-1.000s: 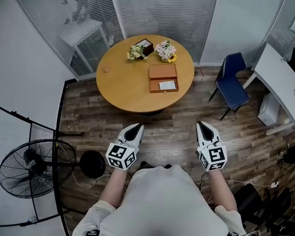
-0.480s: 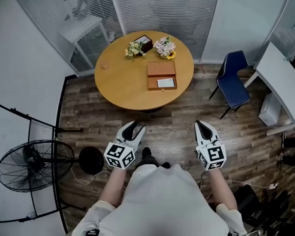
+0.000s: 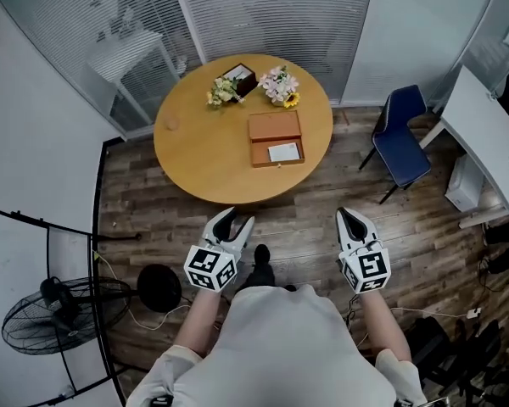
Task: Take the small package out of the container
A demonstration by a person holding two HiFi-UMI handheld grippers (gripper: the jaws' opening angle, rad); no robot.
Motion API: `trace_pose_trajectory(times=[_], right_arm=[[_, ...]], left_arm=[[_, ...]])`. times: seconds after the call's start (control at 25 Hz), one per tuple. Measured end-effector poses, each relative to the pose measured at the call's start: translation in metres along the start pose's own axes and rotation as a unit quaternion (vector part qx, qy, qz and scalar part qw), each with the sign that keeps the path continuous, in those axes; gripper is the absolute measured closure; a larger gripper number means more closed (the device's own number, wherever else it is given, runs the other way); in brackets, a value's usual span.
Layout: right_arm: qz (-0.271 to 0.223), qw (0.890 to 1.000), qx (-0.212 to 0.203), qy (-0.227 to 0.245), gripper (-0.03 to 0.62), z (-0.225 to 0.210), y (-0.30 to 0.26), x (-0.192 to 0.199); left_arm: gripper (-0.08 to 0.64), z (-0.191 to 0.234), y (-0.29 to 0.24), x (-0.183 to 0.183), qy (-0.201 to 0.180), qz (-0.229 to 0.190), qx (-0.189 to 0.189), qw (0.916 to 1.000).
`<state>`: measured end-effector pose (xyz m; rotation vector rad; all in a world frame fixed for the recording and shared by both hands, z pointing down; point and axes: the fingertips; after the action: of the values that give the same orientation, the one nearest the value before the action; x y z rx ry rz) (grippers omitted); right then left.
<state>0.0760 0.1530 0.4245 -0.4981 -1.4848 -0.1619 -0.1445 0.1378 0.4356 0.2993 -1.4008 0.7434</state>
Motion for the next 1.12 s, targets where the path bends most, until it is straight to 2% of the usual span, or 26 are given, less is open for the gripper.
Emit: trace_pose_trajectory(times=[0.68,1.12], right_arm=[[0.029,0.998,0.058,0.009,0.589,-0.008,-0.147,-0.027],[0.05,0.996,0.068,0.009,0.589,-0.016,-0.189,-0.025]], left_arm=[[0.387,0.134,-0.101,-0.037,-0.001,0.019,0.076,0.9969],[0.387,0.165,-0.138,-0.034,0.007,0.041,0.098,0.9944]])
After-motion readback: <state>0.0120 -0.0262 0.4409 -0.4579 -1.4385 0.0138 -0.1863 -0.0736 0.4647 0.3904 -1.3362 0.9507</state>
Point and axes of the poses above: the fingertips, and each gripper's own axes: y backward along the fingers, z to its left, x out of its underside, and after that the axes turned 1 degree about -y, right-handed
